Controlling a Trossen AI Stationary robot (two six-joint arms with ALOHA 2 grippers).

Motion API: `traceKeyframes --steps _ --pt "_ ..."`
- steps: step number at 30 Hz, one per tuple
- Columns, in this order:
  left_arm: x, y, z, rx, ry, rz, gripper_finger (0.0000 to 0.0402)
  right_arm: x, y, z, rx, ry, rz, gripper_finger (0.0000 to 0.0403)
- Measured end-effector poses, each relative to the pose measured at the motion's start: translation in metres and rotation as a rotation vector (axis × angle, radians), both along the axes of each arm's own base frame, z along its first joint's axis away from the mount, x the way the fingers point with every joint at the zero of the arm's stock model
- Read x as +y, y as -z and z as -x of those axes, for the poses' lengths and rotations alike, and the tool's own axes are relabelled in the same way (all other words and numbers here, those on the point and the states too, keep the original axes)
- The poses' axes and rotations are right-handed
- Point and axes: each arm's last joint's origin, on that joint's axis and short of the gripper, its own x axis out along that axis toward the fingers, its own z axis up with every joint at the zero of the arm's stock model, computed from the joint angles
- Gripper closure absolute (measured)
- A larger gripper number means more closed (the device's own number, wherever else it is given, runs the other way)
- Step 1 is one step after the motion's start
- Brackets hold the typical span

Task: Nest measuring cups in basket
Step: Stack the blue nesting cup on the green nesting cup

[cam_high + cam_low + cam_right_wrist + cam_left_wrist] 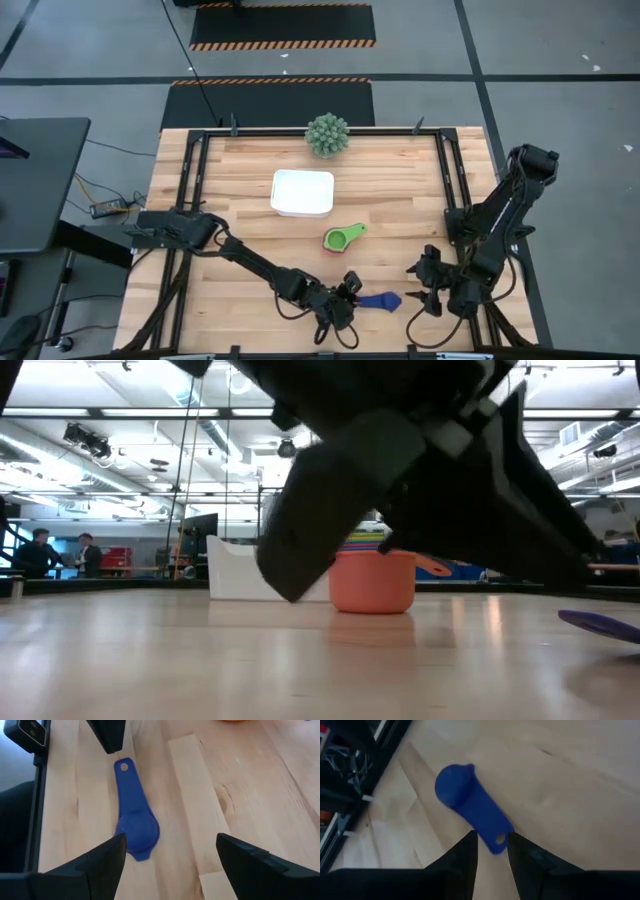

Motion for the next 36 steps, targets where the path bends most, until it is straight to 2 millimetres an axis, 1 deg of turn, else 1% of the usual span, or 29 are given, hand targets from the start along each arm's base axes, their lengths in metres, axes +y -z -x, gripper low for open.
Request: traceKeyframes --steps 5,12,16,21,25,28,30,33,36 --pt "0.000 0.006 -0.002 -0.008 0.044 -0.051 0.0290 0.000 0.001 0.000 -0.001 -0.003 0.009 0.0088" --pt "0.002 0.018 -0.003 0.021 0.134 -0.177 0.0290 0.001 0.000 -0.001 -0.017 -0.002 0.016 0.0088" --pt "0.003 0.019 -0.006 -0.001 0.155 -0.184 0.0290 0.002 0.000 -0.002 -0.035 -0.002 0.008 0.0088" --pt "0.010 0.019 -0.009 0.005 0.155 -0.167 0.0293 0.006 -0.003 -0.004 -0.064 -0.031 -0.011 0.0088" --pt "0.016 0.022 -0.012 0.027 0.178 -0.141 0.0309 0.006 -0.003 -0.004 -0.067 -0.035 -0.012 0.0088" --pt "0.018 0.023 -0.013 0.034 0.194 -0.124 0.0328 0.006 -0.003 -0.004 -0.067 -0.035 -0.012 0.0088" --pt "0.019 0.023 -0.013 0.040 0.207 -0.111 0.0349 0.006 -0.003 -0.004 -0.071 -0.033 -0.010 0.0088" --pt "0.020 0.024 -0.014 0.049 0.182 -0.079 0.0389 0.006 -0.003 -0.005 -0.078 -0.028 -0.007 0.0088" --pt "0.020 0.023 -0.013 0.058 0.126 -0.020 0.0392 0.005 -0.004 -0.005 -0.095 -0.032 0.017 0.0088"
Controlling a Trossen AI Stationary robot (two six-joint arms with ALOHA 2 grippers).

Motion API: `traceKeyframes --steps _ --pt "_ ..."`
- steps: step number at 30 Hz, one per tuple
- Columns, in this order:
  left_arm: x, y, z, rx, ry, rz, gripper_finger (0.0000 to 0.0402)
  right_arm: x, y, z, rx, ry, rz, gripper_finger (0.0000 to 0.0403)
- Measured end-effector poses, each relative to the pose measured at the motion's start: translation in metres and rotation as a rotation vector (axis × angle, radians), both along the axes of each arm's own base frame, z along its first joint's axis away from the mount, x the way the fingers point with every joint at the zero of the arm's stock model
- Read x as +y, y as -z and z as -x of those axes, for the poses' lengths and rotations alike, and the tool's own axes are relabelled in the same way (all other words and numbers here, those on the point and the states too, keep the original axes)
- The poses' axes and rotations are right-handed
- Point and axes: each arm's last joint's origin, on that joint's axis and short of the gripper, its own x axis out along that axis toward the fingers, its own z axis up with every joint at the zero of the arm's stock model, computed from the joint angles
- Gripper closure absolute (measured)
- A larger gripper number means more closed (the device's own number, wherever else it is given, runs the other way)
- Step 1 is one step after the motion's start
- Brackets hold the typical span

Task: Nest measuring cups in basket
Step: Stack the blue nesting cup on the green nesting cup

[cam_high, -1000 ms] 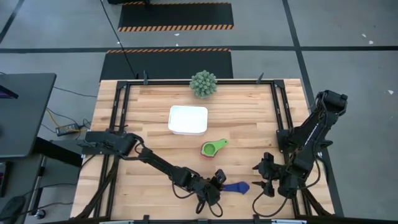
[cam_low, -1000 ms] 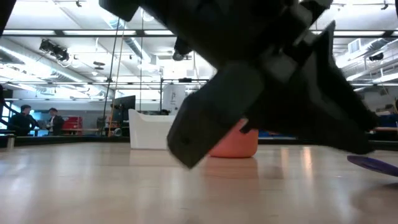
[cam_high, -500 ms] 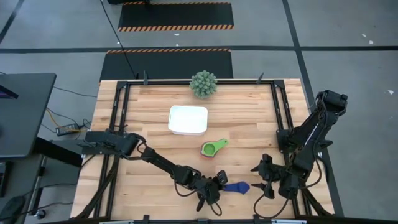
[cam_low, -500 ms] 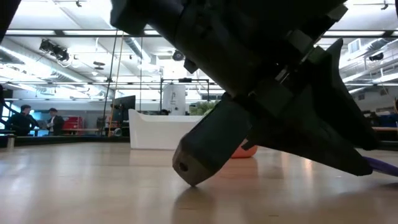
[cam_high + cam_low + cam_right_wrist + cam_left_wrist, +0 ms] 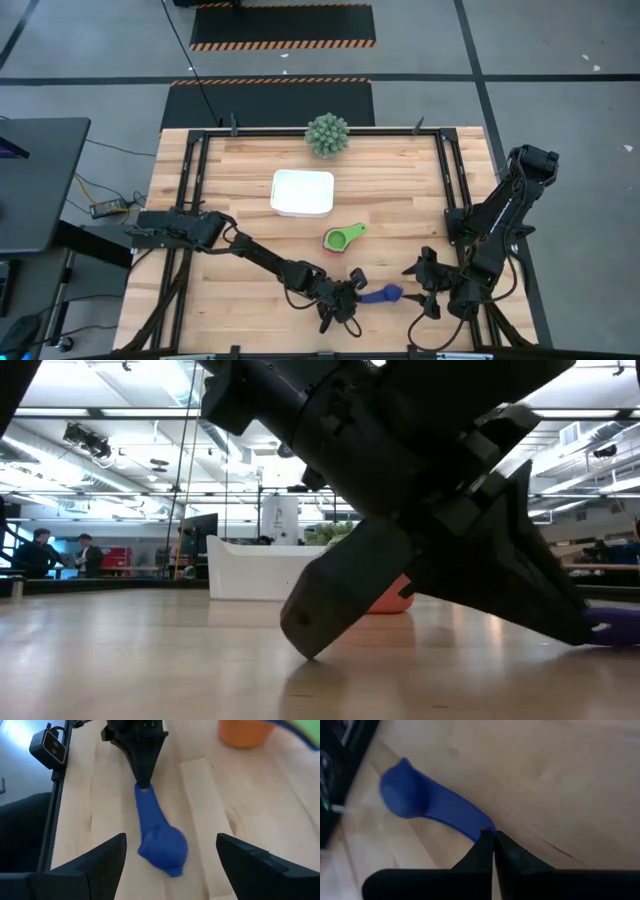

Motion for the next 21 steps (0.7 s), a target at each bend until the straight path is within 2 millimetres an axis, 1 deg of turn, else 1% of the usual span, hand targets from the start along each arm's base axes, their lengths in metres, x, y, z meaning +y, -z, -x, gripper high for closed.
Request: traceKeyframes --steps 2,4,8,11,13,17,21 --pt "-0.001 0.000 0.001 0.009 -0.032 0.032 0.0393 0.000 -0.004 -0.002 -0.011 -0.009 0.032 0.0089" --pt "-0.003 -0.006 0.004 0.017 -0.059 0.055 0.0397 0.003 -0.011 -0.005 -0.039 -0.019 0.057 0.0091" --pt "-0.007 -0.026 0.008 0.003 -0.117 0.144 0.0399 0.005 -0.019 -0.007 -0.093 -0.046 0.136 0.0094" --pt "-0.009 -0.044 0.013 -0.006 -0.165 0.214 0.0399 0.004 -0.020 -0.008 -0.133 -0.048 0.207 0.0096" --pt "-0.010 -0.051 0.015 -0.008 -0.194 0.247 0.0400 0.003 -0.021 -0.008 -0.155 -0.047 0.246 0.0096" --pt "-0.008 -0.059 0.018 0.016 -0.255 0.305 0.0400 0.003 -0.023 -0.013 -0.184 -0.053 0.280 0.0096" --pt "0.003 -0.065 0.019 0.055 -0.344 0.366 0.0401 0.006 -0.023 -0.024 -0.207 -0.082 0.299 0.0096"
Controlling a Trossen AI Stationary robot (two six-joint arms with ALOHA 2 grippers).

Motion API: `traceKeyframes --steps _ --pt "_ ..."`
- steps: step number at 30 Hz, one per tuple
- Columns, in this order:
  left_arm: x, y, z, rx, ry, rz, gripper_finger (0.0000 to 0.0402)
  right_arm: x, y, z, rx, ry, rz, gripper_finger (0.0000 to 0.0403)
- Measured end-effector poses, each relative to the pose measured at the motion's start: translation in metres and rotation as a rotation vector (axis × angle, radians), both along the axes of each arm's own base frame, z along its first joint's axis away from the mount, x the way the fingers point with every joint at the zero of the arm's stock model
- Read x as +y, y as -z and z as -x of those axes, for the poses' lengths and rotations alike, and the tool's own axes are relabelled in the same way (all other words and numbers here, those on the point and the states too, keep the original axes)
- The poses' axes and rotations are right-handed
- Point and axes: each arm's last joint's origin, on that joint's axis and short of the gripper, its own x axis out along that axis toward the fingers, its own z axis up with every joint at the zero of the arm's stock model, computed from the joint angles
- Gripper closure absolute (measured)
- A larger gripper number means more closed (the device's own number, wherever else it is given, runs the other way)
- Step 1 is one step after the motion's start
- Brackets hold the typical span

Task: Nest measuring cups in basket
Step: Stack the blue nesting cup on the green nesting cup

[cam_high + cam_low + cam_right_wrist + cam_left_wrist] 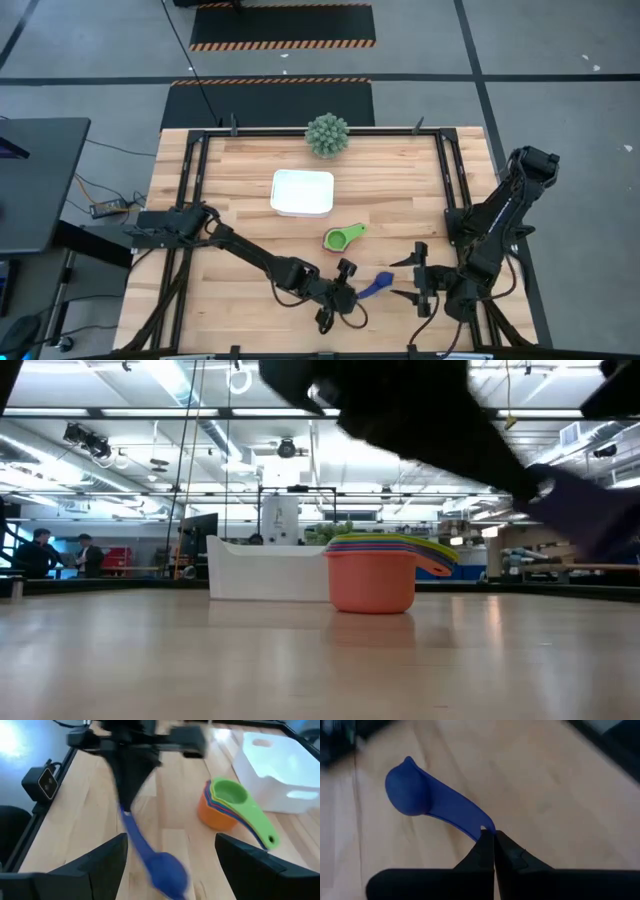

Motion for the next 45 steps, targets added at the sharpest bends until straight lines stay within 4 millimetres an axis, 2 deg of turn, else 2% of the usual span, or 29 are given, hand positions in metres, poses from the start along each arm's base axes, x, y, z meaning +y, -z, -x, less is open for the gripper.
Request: traceKeyframes --steps 10,19,24,28,35,45 --pt "0.021 -0.003 -0.001 0.167 -0.090 0.291 0.0401 -0.002 0.017 -0.037 0.047 -0.040 0.077 0.0096" --pt "0.020 -0.008 0.001 0.184 -0.058 0.321 0.0401 0.023 0.023 -0.064 0.083 -0.094 0.201 0.0101" --pt "0.020 -0.018 0.003 0.149 -0.071 0.316 0.0401 0.036 0.024 -0.079 0.120 -0.124 0.226 0.0122" --pt "0.018 -0.021 0.005 0.146 -0.069 0.313 0.0401 0.039 0.026 -0.087 0.158 -0.115 0.215 0.0138" --pt "0.018 -0.024 0.005 0.131 -0.075 0.324 0.0401 0.039 0.027 -0.096 0.181 -0.111 0.220 0.0152" --pt "0.018 -0.026 0.005 0.123 -0.062 0.323 0.0401 0.021 0.031 -0.108 0.286 -0.115 0.156 0.0185"
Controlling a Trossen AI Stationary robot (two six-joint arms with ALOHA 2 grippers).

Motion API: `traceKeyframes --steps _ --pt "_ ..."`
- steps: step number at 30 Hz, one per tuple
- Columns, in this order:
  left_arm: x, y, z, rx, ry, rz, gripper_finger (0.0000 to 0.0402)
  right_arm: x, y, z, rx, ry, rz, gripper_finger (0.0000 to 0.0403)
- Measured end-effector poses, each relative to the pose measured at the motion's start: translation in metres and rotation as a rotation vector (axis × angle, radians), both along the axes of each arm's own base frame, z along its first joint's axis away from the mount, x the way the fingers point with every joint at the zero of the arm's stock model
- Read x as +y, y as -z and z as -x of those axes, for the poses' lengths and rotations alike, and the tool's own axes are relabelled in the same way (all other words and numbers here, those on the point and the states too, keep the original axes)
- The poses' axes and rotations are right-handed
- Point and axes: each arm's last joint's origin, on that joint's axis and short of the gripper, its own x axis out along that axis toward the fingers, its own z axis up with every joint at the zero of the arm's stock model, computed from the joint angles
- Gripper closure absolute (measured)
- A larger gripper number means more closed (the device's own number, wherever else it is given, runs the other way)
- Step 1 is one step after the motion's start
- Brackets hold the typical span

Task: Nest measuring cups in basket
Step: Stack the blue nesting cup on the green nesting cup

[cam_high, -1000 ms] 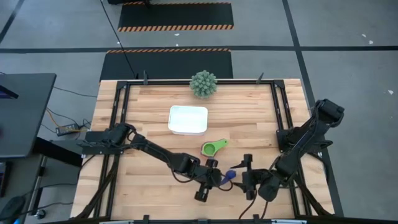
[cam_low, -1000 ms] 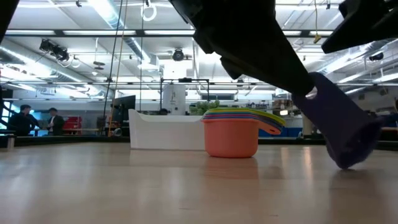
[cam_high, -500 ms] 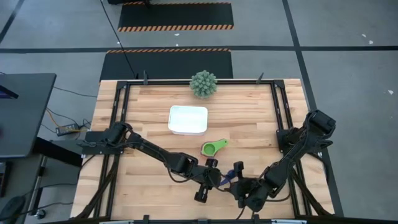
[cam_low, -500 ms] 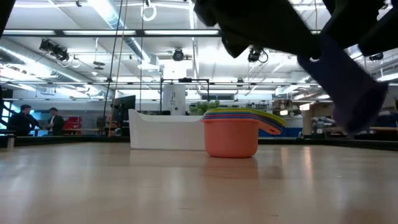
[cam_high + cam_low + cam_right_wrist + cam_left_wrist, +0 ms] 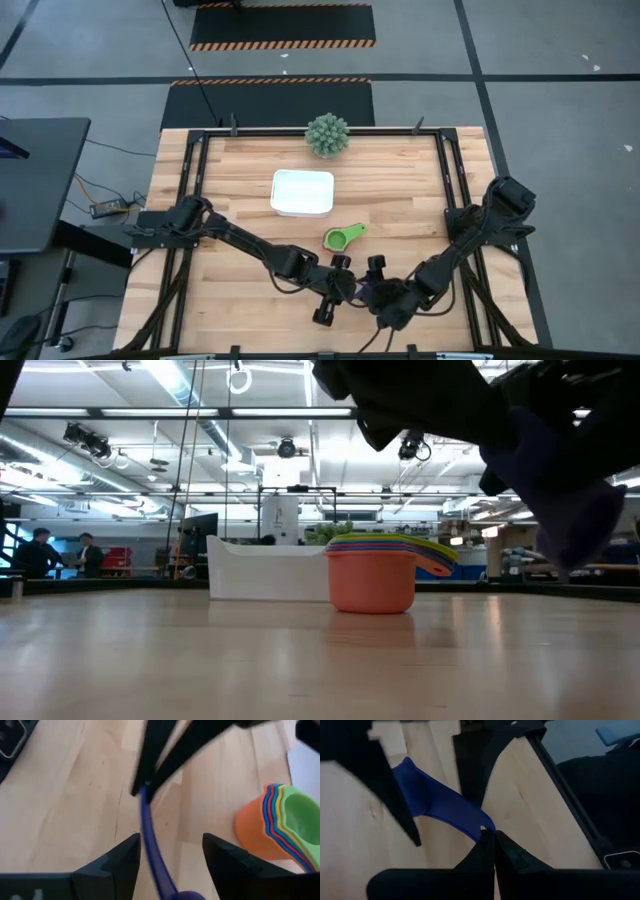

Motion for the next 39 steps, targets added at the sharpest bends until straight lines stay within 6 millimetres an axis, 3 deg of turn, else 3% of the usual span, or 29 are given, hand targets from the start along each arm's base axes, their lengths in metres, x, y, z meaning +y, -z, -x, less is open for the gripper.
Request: traceKeyframes --steps 17,28,39 --pt "0.015 -0.001 -0.007 0.003 -0.001 0.028 0.0401 -0.010 0.003 -0.005 0.073 -0.021 -0.011 0.0283" --pt "0.017 -0.003 -0.009 -0.026 0.006 0.033 0.0400 -0.010 0.004 -0.003 0.111 -0.044 -0.024 0.0385" --pt "0.016 -0.003 -0.009 -0.034 0.017 0.025 0.0400 -0.011 0.004 -0.004 0.114 -0.043 -0.028 0.0393"
